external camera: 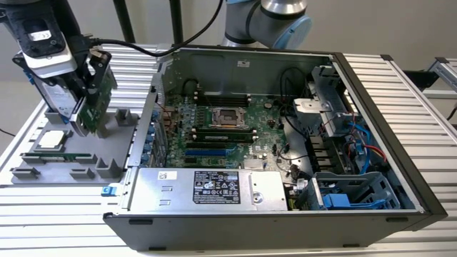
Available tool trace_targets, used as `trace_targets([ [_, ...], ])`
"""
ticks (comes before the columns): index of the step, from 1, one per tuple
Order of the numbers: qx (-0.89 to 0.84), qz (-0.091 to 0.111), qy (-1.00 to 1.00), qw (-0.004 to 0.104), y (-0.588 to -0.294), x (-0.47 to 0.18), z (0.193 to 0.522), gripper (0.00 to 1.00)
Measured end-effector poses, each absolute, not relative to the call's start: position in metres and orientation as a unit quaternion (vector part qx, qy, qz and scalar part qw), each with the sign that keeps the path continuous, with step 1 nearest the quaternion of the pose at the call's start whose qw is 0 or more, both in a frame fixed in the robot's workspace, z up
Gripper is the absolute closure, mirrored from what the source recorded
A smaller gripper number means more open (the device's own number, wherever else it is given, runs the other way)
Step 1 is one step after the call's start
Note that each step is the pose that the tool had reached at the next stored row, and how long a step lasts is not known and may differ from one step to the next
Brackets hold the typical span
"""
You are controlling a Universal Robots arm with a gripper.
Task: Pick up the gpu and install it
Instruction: 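Pick up the gpu and move the gpu toward the slot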
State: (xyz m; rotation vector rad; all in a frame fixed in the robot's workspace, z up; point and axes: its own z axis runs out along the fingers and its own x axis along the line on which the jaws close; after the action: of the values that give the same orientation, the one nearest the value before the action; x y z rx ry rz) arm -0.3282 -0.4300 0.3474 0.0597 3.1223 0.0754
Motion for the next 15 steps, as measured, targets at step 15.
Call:
trace_targets([
  [15,0.019,0.024,0.999,0.009,-0.43,-0.328,0.359,1.0],
])
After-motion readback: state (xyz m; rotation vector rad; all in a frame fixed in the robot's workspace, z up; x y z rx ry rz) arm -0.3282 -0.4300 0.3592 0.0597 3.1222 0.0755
